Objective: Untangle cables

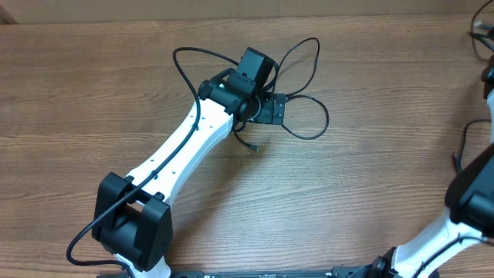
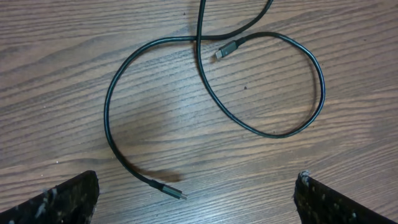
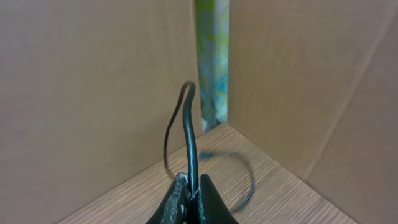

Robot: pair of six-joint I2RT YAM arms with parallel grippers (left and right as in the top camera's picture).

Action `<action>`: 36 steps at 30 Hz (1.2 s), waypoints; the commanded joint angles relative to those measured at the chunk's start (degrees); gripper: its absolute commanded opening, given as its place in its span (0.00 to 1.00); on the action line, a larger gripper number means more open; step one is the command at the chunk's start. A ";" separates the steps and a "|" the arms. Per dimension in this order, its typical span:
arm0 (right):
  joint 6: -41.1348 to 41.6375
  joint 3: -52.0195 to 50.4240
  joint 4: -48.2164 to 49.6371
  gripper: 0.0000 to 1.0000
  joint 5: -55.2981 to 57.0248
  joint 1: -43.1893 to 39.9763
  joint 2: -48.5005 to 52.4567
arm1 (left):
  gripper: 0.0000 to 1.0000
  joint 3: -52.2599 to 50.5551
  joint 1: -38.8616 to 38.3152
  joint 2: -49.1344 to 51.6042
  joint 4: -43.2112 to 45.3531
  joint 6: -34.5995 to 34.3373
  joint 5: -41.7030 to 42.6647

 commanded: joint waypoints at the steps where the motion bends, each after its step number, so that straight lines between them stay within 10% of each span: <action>1: 0.04 1.31 1.46 0.04 -0.81 -0.07 6.54 | 1.00 -0.20 0.15 0.42 0.17 -0.81 -0.81; 15: 15.06 2.99 11.76 0.07 -7.21 0.24 14.75 | 1.00 -0.20 0.15 0.42 0.17 -0.81 -0.81; 30: 13.09 27.61 -22.99 0.04 -8.44 9.40 7.91 | 1.00 -0.20 0.15 0.42 0.17 -0.81 -0.81; 36: 14.29 29.24 -30.21 0.33 -7.30 10.03 6.93 | 1.00 -0.20 0.13 0.42 0.17 -0.81 -0.81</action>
